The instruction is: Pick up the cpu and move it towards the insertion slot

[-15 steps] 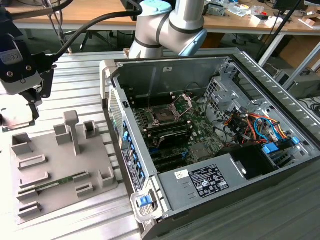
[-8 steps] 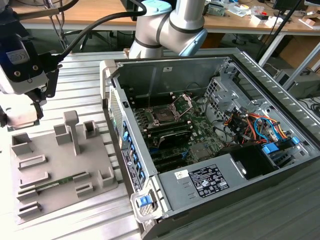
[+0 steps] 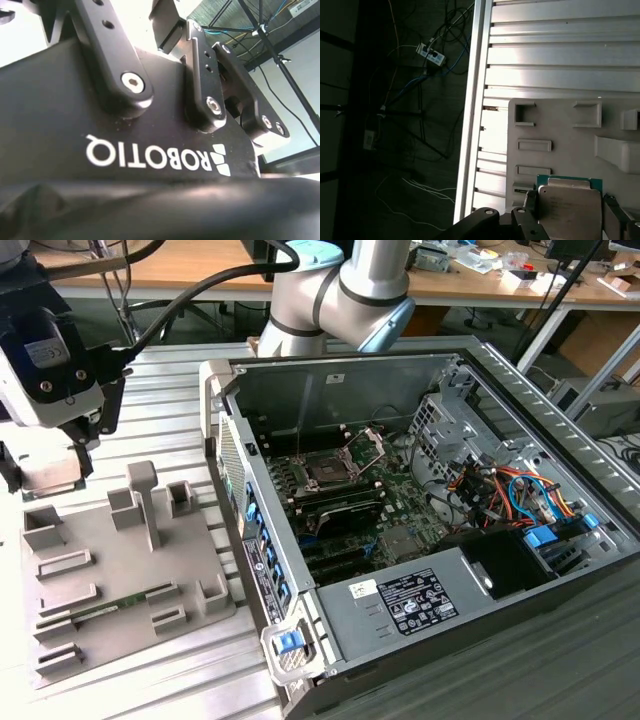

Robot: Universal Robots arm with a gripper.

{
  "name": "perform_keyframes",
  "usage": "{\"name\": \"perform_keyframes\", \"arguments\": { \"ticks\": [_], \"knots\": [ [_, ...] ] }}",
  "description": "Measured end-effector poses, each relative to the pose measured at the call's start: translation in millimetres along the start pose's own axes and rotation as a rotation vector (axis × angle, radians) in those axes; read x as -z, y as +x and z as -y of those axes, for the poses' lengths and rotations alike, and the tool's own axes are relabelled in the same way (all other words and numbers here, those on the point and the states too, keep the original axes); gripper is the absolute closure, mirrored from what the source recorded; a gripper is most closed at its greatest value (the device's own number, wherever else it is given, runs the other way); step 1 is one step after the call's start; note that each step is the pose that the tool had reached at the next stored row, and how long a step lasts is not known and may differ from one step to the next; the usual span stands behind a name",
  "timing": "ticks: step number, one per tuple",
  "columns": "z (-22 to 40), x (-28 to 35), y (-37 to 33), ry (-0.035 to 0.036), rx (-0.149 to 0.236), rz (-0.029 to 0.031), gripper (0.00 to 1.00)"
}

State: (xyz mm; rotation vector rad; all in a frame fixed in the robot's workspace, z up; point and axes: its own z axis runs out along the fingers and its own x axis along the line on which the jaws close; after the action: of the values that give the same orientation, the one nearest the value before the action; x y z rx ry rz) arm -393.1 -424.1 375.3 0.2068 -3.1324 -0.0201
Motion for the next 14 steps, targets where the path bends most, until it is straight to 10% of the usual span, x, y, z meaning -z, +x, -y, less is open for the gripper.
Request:
{"name": "perform_keyframes", "arguments": {
  "ticks": [14],
  "knots": [
    [1.6,0.0,-12.3,0.0,0.0,0.0,0.45]
  ]
}}
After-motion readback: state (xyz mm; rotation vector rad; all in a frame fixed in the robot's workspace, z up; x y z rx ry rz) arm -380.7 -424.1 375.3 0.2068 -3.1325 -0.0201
